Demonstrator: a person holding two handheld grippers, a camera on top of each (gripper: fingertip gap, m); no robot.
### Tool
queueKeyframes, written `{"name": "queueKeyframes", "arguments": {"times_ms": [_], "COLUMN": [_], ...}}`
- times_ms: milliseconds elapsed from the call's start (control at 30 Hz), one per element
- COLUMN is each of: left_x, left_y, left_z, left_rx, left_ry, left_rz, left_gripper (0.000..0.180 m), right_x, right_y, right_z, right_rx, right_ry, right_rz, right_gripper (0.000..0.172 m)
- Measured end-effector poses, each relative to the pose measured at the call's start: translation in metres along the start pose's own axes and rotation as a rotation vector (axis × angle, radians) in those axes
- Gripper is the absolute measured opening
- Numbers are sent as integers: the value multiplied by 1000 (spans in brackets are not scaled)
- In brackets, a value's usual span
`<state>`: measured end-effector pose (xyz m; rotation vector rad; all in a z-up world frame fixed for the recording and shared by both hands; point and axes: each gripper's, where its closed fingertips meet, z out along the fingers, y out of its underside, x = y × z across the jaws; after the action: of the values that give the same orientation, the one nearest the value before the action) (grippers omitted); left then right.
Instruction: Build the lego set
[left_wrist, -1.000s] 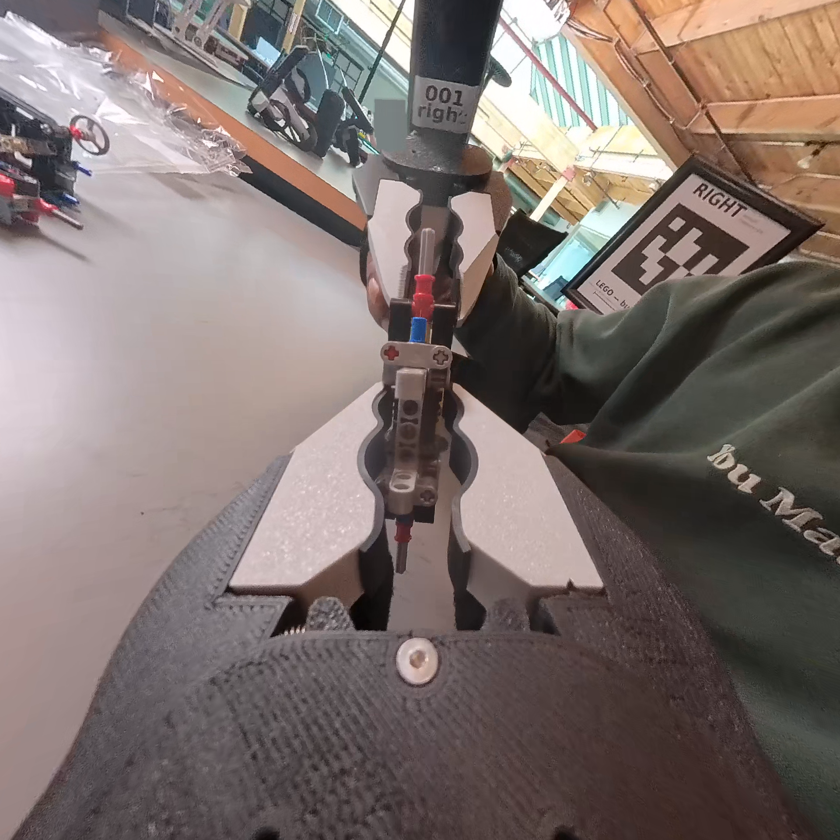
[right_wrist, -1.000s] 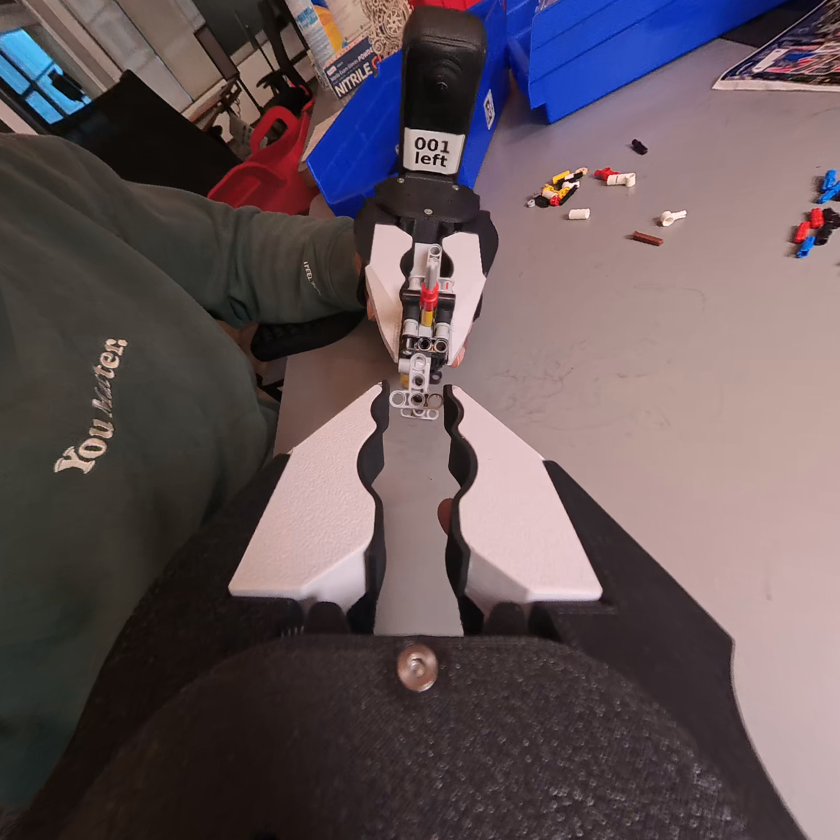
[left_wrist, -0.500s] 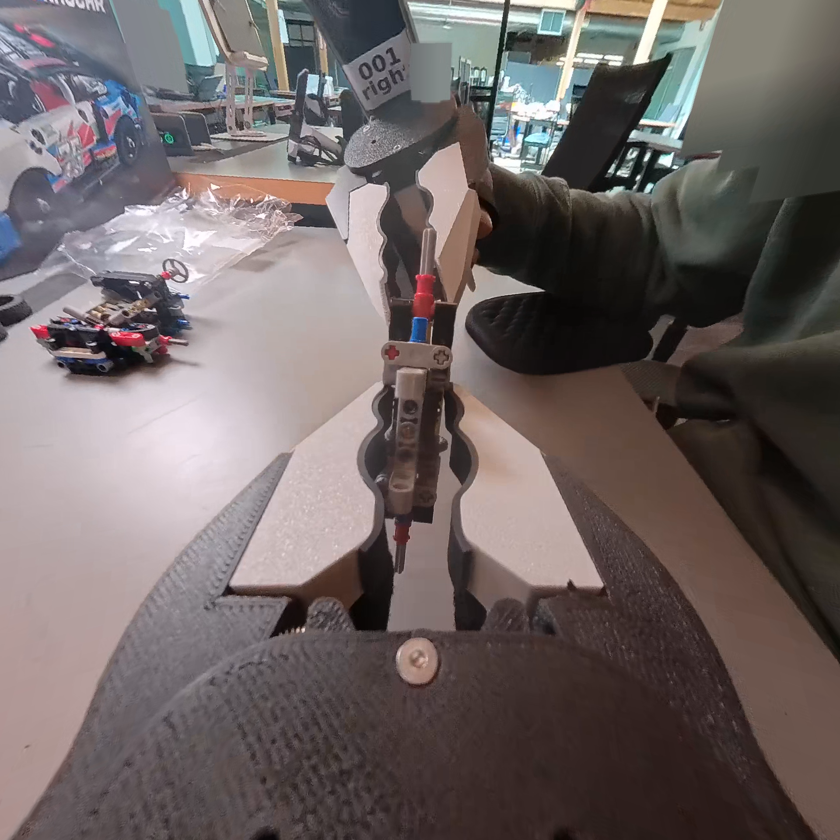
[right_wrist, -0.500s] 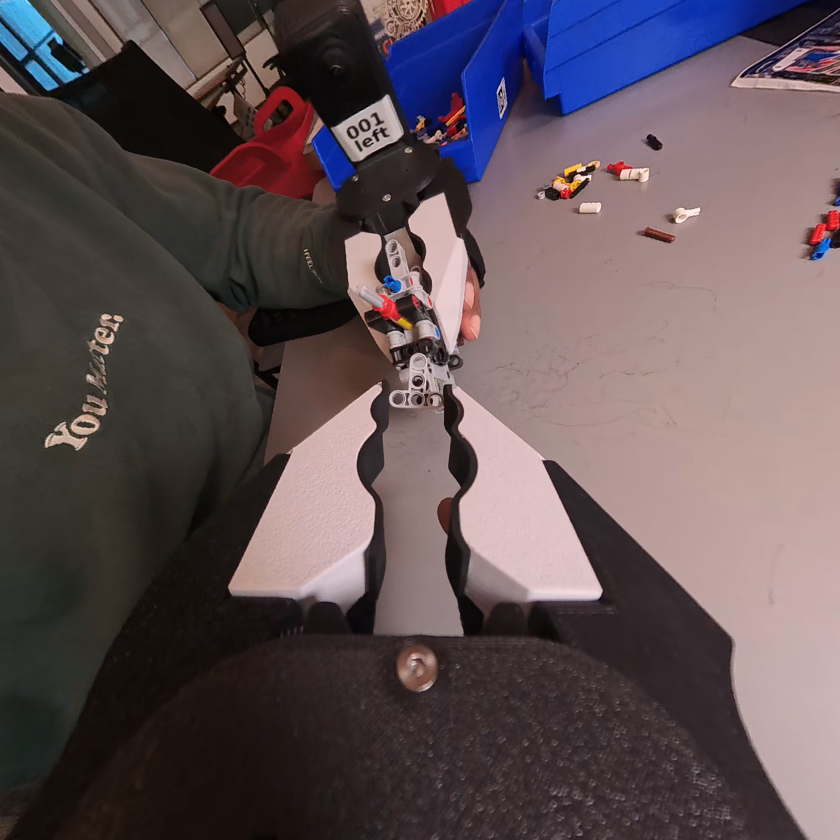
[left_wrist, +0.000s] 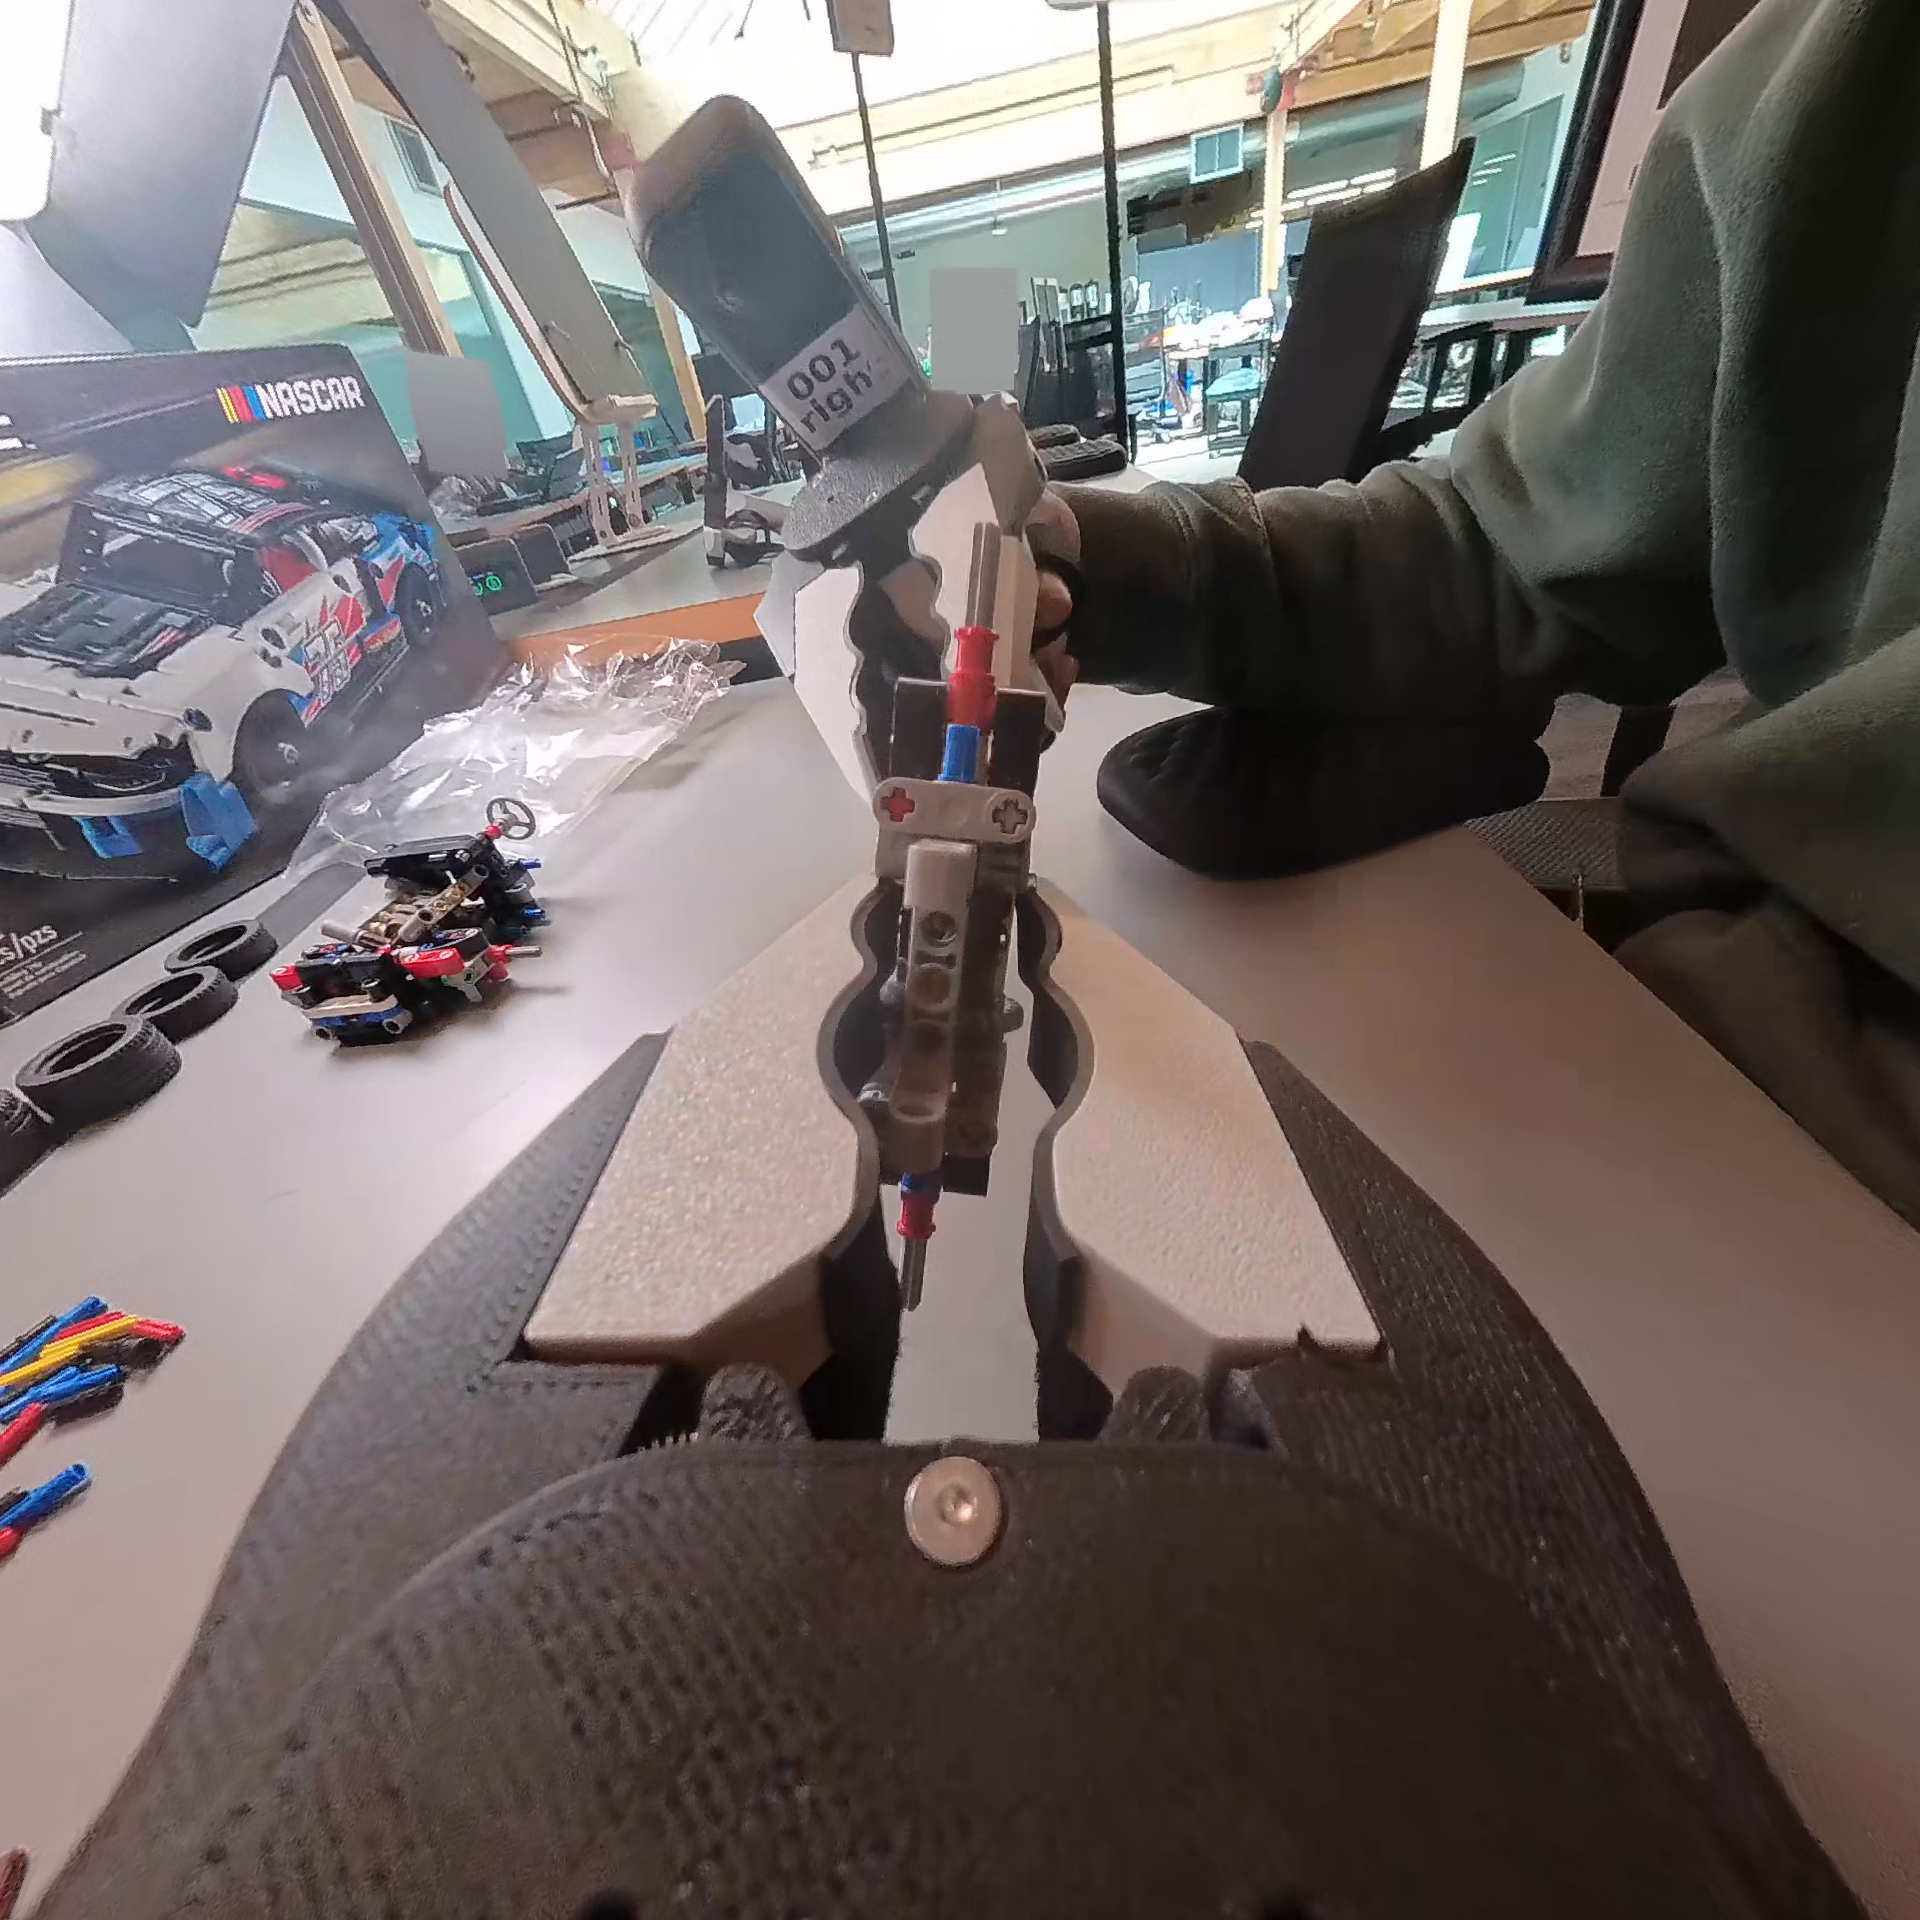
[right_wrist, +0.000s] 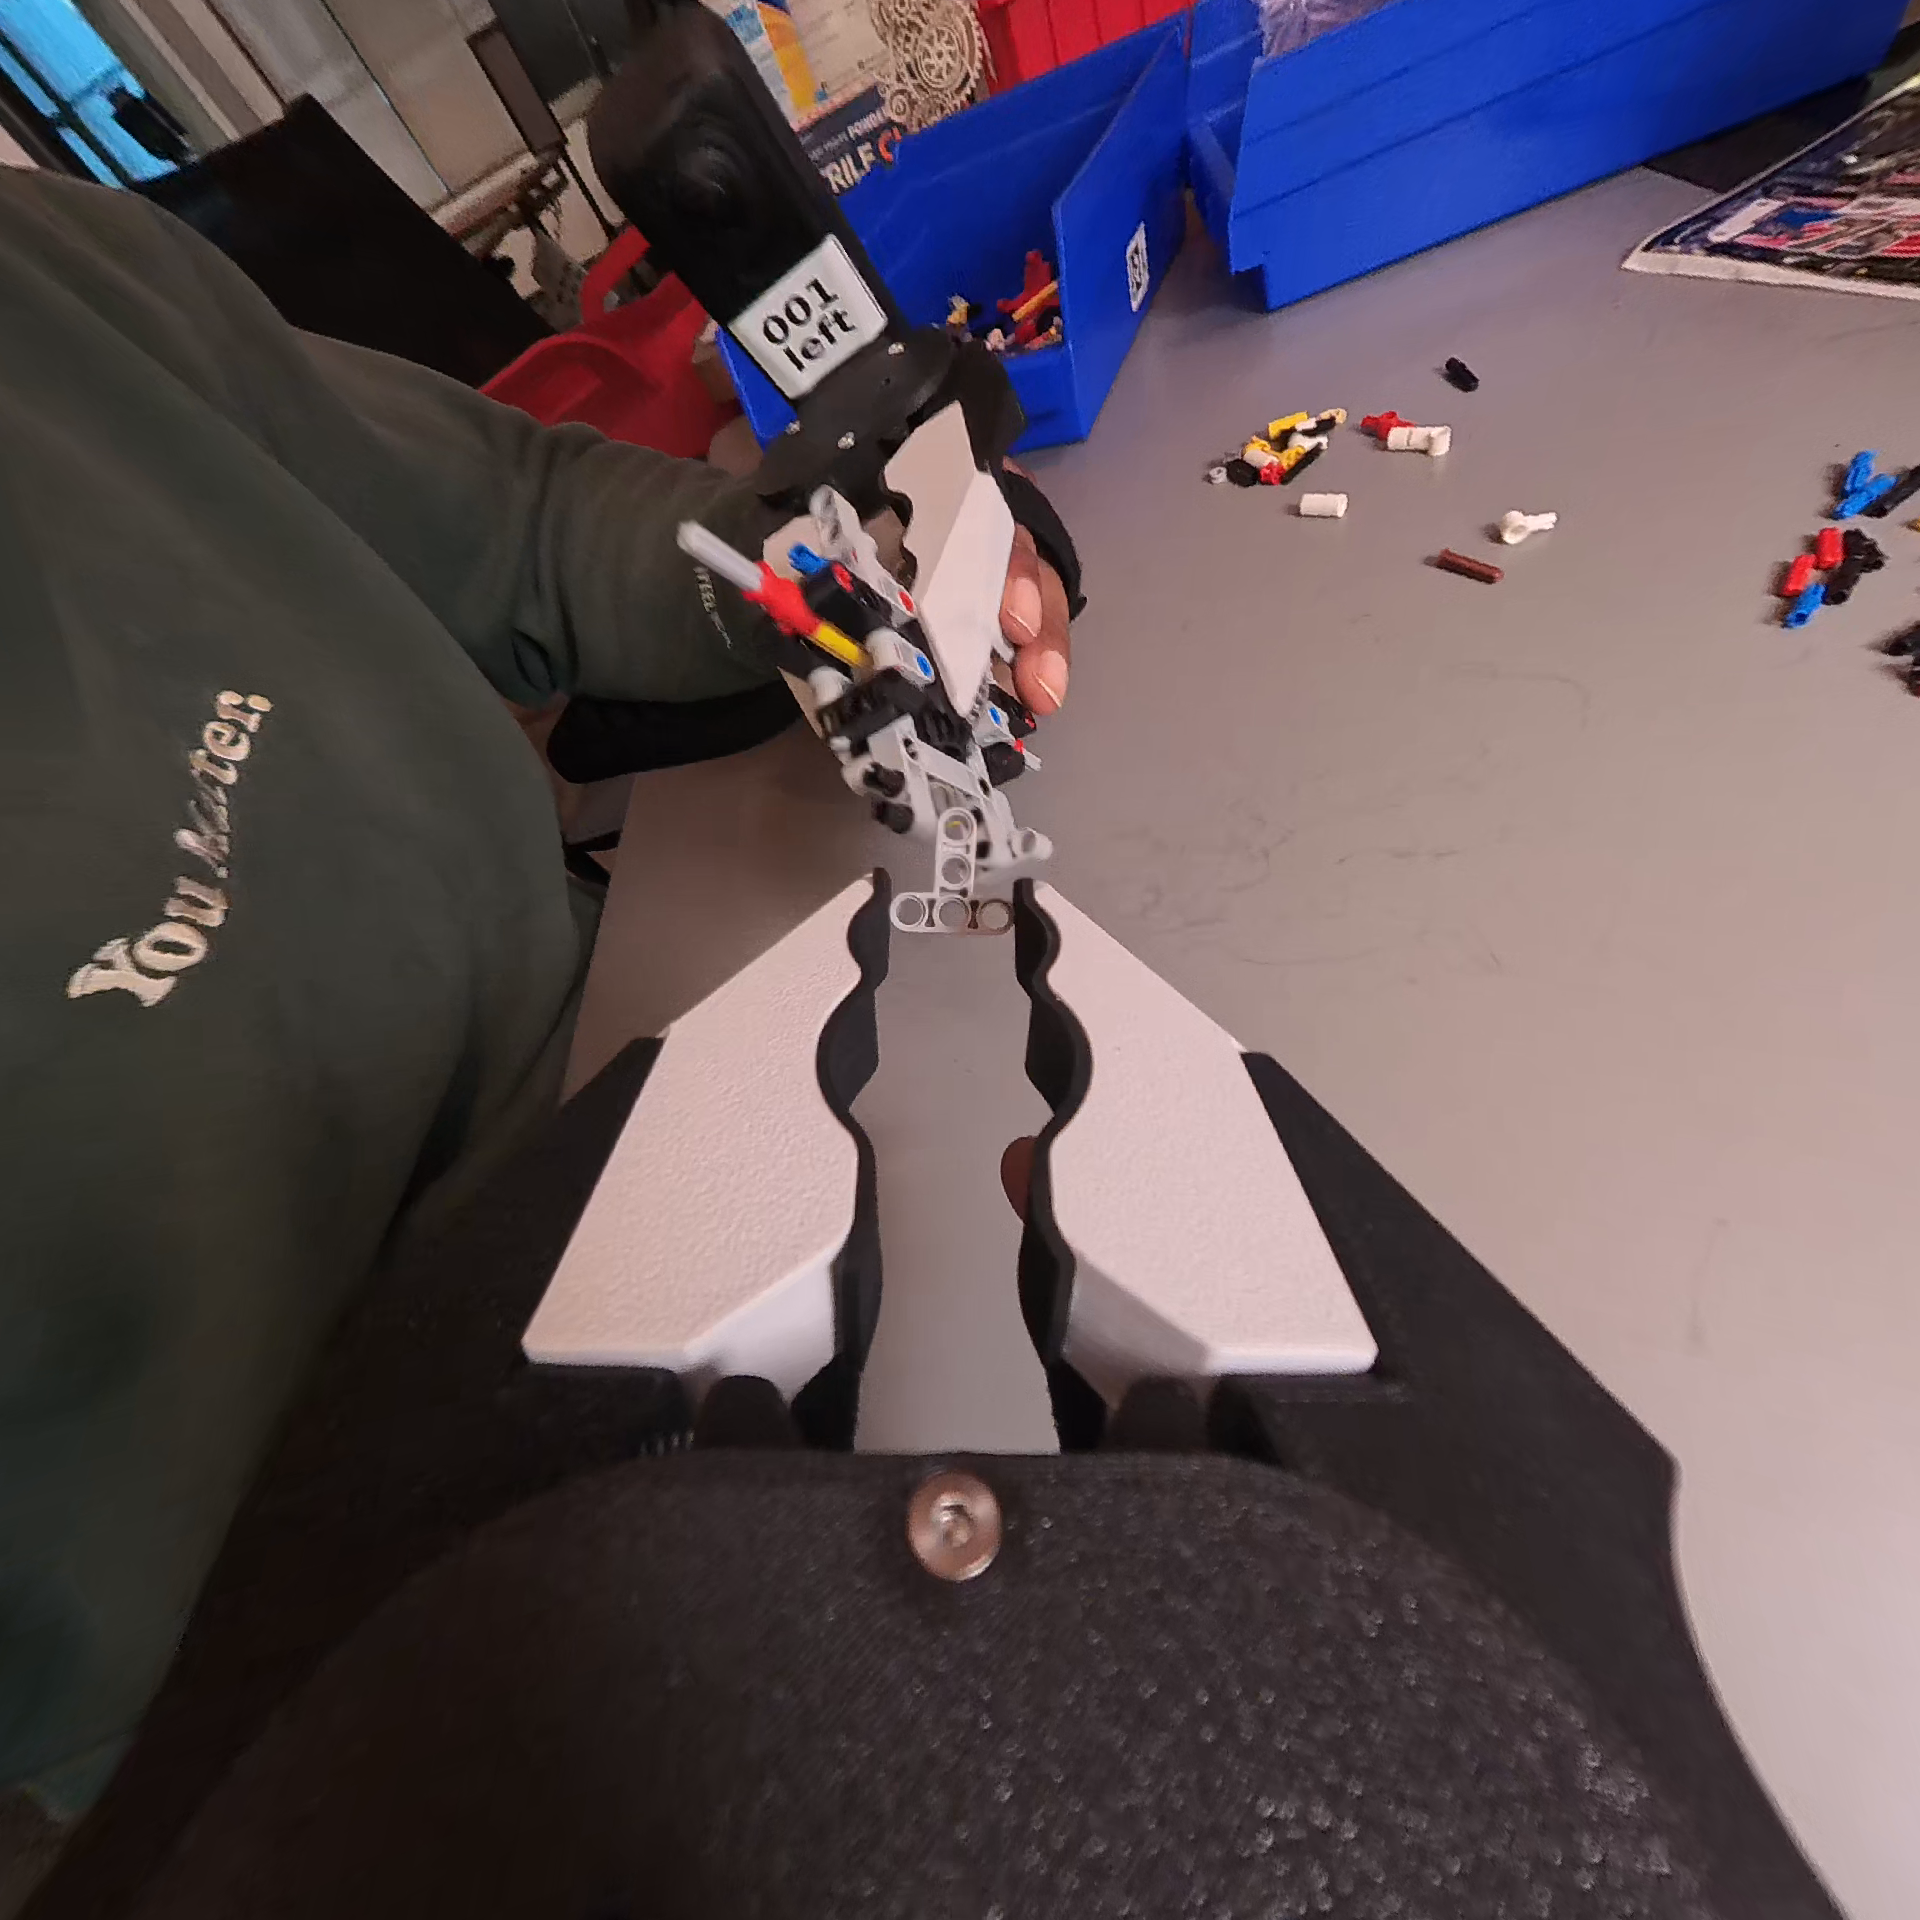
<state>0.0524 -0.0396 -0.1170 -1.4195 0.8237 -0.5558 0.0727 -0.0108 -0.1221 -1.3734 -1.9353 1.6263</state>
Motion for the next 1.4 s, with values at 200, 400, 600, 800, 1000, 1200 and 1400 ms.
{"name": "queueKeyframes", "arguments": {"times_ms": [200,400,600,800,1000,1200,1400], "left_x": [-10,-33,-48,-49,-41,-26,-9], "left_y": [-12,-30,-31,-14,14,29,39], "left_z": [-7,-22,-30,-23,-10,-2,4], "left_rx": [109,302,383,290,114,-22,-125], "left_ry": [15,49,50,40,44,81,146], "left_rz": [-182,-573,-748,-838,-949,-985,-1005], "left_gripper": [21,21,21,21,21,21,21], "right_x": [14,28,22,15,13,15,18], "right_y": [23,51,52,33,10,3,13], "right_z": [9,19,28,24,13,7,14], "right_rx": [-122,-266,-257,-134,27,98,63], "right_ry": [85,165,118,53,-23,-84,-114], "right_rz": [-17,-46,-39,7,105,211,307], "right_gripper": [22,22,22,23,22,22,22]}}
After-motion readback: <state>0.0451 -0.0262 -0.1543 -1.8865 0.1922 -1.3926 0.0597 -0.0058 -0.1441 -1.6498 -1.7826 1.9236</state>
